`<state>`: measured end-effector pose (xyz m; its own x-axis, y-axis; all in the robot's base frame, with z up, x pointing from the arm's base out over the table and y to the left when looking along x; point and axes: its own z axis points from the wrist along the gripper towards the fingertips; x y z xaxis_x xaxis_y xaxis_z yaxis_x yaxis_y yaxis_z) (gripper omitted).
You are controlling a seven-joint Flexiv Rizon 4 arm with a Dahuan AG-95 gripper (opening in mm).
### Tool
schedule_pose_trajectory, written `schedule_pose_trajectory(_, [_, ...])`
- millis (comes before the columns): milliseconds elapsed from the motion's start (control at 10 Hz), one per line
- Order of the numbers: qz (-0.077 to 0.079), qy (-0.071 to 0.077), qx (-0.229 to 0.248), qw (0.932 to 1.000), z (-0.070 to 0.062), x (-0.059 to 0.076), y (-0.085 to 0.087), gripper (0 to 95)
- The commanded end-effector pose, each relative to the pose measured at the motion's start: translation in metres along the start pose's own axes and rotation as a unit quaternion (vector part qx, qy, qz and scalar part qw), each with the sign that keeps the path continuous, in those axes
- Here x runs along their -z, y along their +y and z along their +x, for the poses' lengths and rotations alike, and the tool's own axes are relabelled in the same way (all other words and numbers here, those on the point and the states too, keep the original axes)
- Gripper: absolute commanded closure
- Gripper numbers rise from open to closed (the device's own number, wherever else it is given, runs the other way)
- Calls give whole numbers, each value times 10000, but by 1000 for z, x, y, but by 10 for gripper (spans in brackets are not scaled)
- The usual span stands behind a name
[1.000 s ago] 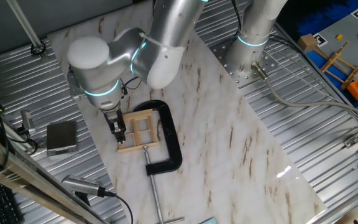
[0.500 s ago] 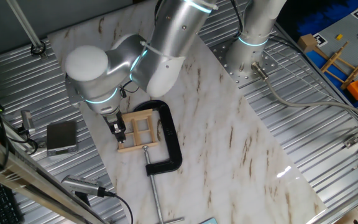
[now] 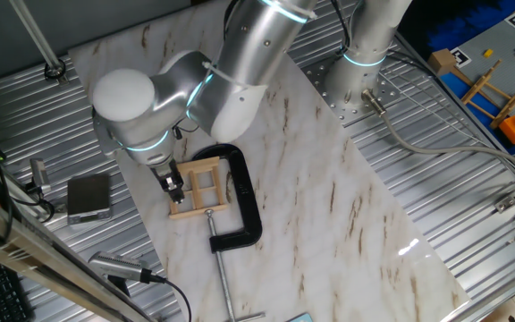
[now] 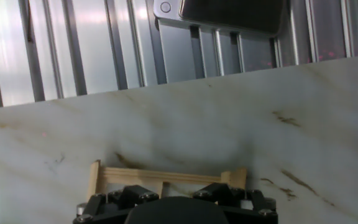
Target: Close a sliding window
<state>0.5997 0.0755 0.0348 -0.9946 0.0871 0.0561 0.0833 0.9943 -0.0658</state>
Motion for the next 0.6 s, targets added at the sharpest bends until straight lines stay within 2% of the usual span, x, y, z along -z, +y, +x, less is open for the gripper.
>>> schedule_pose_trajectory(100, [-313, 2, -102, 9995, -2, -1, 1, 190])
schedule_pose_trajectory(200, [-508, 18, -145, 9986, -1, -1, 1, 380])
schedule_pose_trajectory(300, [-625, 22, -177, 9979, -1, 0, 2, 380])
schedule_pose_trajectory(500, [-977, 39, -268, 9948, -1, 3, 6, 380])
schedule_pose_trajectory(600, [-1023, 31, -273, 9944, -1, 5, 9, 380])
